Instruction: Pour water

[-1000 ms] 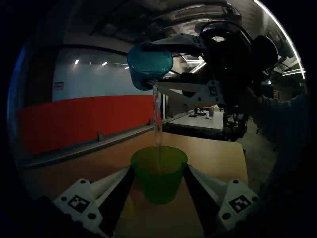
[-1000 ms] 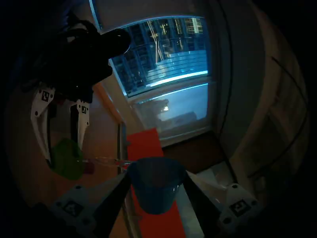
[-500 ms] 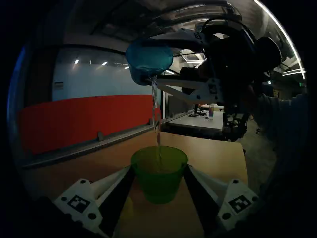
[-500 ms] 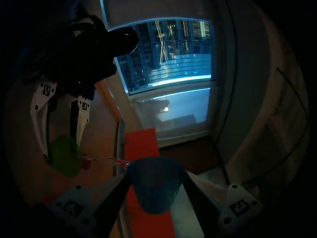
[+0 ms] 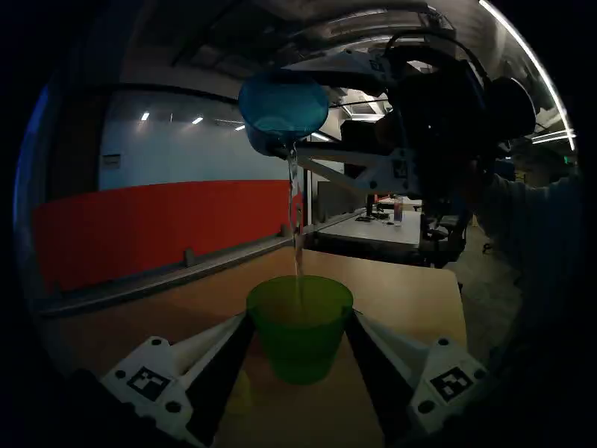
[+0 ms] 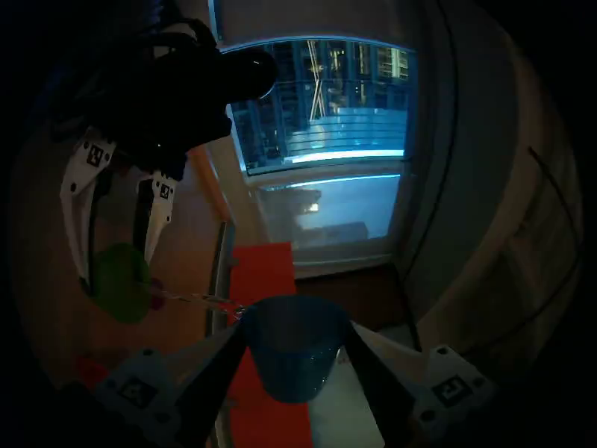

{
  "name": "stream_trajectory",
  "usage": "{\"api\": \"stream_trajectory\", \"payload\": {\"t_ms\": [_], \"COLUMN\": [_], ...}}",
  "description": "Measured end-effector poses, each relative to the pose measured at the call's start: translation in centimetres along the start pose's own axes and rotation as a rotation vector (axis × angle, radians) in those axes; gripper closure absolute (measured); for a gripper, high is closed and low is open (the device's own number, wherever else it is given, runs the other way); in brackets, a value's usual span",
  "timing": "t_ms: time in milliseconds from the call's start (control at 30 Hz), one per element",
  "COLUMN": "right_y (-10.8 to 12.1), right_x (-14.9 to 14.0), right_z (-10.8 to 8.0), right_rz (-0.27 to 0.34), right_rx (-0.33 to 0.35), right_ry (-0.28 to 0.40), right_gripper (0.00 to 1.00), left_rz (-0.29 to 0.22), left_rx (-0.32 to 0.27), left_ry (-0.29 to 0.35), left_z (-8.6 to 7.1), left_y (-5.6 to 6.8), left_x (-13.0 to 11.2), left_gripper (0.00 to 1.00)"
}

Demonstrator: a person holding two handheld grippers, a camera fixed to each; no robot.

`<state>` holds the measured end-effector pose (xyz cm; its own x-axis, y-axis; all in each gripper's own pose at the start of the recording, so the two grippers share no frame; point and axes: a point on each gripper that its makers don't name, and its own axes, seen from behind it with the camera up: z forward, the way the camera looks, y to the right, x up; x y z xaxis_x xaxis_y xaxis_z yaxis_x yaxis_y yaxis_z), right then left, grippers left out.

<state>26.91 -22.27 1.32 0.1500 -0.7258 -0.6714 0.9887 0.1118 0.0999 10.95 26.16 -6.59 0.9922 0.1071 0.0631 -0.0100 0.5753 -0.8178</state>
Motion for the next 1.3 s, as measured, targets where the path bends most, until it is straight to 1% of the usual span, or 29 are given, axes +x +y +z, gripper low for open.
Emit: {"api": "stream_trajectory", "payload": {"t_ms": [767, 1100, 1300], "right_y": [0.5, 0.2, -0.1], "right_x": [1.4, 2.2, 2.7], "right_z": [0.2, 0.4, 0.6], "right_rz": [-0.158, -0.246, -0.281], "right_rx": [-0.011, -0.013, -0.01], "right_ry": [0.005, 0.011, 0.017], "right_gripper": [0.09, 0.09, 0.09], "left_rz": [-0.006, -0.008, -0.009], "left_rx": [-0.001, 0.001, -0.002], "left_ry": [0.011, 0.02, 0.023], "left_z": [-0.3, -0.3, -0.2], "left_y": [0.2, 0.3, 0.4], "left_x": [0.3, 0.6, 0.7], "left_gripper": [0.15, 0.16, 0.16]}}
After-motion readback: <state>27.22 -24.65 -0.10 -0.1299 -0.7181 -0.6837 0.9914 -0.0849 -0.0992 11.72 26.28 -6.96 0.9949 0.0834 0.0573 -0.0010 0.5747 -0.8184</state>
